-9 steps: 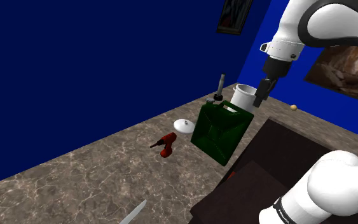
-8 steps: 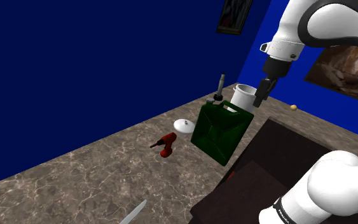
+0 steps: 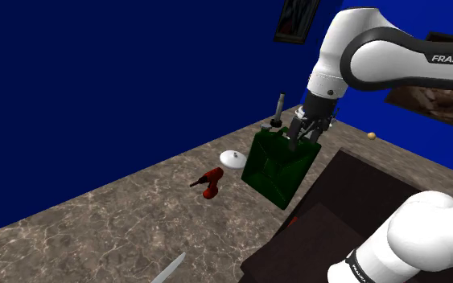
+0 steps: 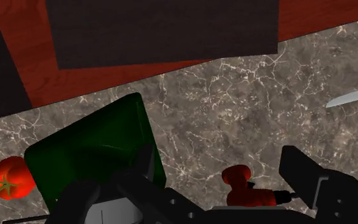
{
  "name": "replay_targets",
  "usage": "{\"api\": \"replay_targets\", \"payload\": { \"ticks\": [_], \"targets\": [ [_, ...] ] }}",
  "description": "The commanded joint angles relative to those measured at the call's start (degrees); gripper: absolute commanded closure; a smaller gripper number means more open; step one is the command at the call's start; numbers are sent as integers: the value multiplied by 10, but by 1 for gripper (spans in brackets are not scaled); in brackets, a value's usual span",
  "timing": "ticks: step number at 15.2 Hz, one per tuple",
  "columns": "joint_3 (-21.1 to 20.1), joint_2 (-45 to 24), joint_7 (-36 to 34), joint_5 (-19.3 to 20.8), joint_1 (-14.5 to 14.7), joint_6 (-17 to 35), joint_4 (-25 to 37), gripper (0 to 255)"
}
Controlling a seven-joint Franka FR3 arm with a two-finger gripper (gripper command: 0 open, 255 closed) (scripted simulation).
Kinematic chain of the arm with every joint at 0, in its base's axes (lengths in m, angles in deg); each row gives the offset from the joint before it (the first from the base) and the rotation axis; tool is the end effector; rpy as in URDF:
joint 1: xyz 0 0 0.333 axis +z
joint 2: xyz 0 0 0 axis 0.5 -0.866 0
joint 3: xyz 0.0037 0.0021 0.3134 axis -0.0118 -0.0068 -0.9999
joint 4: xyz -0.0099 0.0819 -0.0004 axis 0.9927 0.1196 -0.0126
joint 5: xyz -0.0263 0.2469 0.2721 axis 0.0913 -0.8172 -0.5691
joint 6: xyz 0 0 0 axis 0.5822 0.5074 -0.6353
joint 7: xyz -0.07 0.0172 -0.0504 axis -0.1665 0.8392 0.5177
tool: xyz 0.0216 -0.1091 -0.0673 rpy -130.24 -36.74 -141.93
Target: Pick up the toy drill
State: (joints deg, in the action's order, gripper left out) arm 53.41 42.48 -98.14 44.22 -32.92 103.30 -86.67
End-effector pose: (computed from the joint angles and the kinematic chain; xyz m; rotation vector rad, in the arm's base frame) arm 0.2995 0.0758 0.5004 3.0694 -0.1507 -0.0575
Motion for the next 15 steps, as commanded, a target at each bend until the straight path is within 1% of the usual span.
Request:
{"api": "replay_targets", "payload": {
  "ticks": [1,5,9,12,15],
  "targets": [
    [-33,-18,-66,-17,-7,31,-10,0],
    [-98,-80,-190,-38,-27,96,-7,0],
    [-162,-161,-318,-36,-59,160,13,0],
    [-209,-234,-422,-14,-88,204,39,0],
    [-249,-316,-535,32,-117,242,74,0]
  ]
}}
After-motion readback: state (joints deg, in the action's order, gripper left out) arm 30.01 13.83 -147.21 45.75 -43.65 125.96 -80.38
